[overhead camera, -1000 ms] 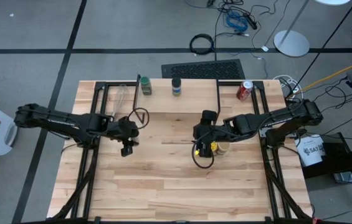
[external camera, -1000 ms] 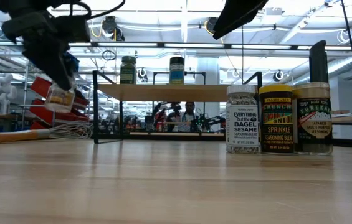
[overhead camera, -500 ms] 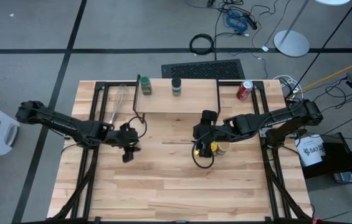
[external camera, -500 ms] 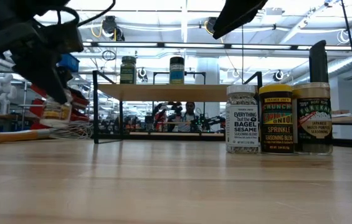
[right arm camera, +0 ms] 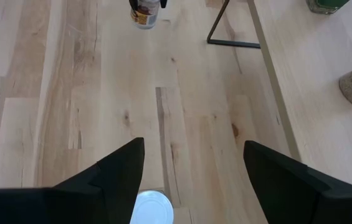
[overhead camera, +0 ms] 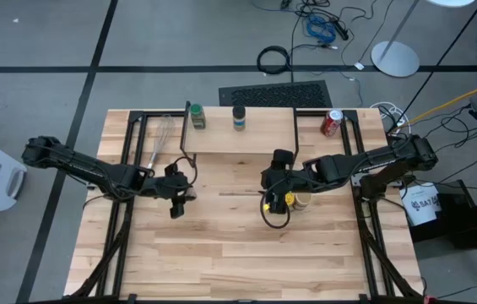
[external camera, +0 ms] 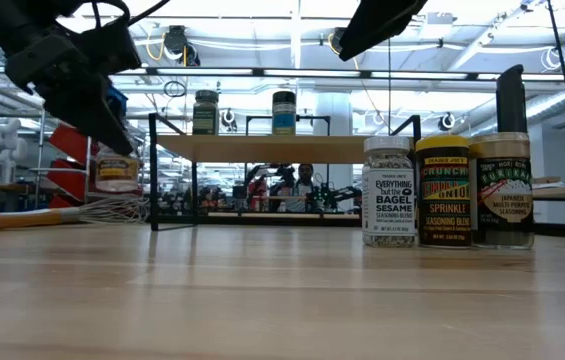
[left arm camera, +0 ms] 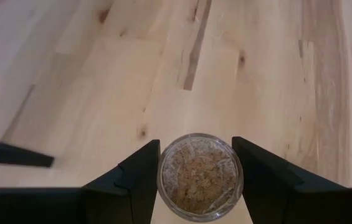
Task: Shelf spices
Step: Remove the brown seasoning bottle from the shelf
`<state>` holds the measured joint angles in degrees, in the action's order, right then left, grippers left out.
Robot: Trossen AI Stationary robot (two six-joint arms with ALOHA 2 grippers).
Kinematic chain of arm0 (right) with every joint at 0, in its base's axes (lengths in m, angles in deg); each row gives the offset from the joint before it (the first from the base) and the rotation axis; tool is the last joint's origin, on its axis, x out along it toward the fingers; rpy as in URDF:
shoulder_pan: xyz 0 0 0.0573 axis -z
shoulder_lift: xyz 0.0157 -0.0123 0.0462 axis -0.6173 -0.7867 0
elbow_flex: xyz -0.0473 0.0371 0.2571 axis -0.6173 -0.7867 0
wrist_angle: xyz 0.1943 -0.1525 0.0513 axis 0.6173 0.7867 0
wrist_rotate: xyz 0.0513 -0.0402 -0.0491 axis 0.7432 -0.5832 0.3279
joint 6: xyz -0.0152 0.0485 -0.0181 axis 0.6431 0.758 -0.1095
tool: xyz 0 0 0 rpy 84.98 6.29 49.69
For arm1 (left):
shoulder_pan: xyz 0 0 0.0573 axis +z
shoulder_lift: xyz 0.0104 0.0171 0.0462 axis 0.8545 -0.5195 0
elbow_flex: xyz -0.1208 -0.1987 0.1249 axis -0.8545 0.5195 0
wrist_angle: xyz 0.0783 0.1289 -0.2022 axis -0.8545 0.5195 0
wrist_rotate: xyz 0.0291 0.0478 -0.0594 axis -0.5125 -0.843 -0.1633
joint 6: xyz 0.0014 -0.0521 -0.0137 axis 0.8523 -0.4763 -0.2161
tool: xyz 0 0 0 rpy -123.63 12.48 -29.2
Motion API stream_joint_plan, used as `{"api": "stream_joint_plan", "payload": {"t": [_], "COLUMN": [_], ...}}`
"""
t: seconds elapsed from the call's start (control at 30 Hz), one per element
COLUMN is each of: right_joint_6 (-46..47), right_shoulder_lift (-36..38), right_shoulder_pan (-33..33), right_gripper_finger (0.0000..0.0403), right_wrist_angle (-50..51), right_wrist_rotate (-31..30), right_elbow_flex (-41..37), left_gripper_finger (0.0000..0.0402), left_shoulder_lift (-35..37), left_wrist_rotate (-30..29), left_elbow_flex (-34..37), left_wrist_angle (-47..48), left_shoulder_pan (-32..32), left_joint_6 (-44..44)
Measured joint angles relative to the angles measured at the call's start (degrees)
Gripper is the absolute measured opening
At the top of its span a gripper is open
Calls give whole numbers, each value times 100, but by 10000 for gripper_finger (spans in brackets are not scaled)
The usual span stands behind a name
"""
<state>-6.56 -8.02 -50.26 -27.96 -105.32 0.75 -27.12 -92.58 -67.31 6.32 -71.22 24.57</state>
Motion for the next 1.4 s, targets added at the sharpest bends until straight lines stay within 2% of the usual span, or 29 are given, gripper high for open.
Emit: {"api": "stream_joint_plan", "payload": {"t": [0.23, 0.43, 0.7, 1.4], "right_joint_6": [-20, 0, -46, 10], "right_shoulder_lift": [0, 0, 0, 0], "right_shoulder_pan": [8, 6, 6, 4], "right_gripper_finger": [263, 263, 263, 263], "right_wrist_angle": [0, 2, 4, 89], "right_wrist_rotate": [0, 0, 0, 0], "right_elbow_flex": [0, 0, 0, 0], "left_gripper_finger": [196, 196, 196, 196], "left_shoulder_lift": [-123, -762, -1420, -1504], "left_wrist_rotate": [-126, -148, -100, 159], "left_elbow_flex": [0, 0, 0, 0], "left_wrist_angle": [-472, -920, -893, -843], "left_shoulder_pan": [0, 0, 0, 0], "left_joint_6": [29, 257, 251, 294]}}
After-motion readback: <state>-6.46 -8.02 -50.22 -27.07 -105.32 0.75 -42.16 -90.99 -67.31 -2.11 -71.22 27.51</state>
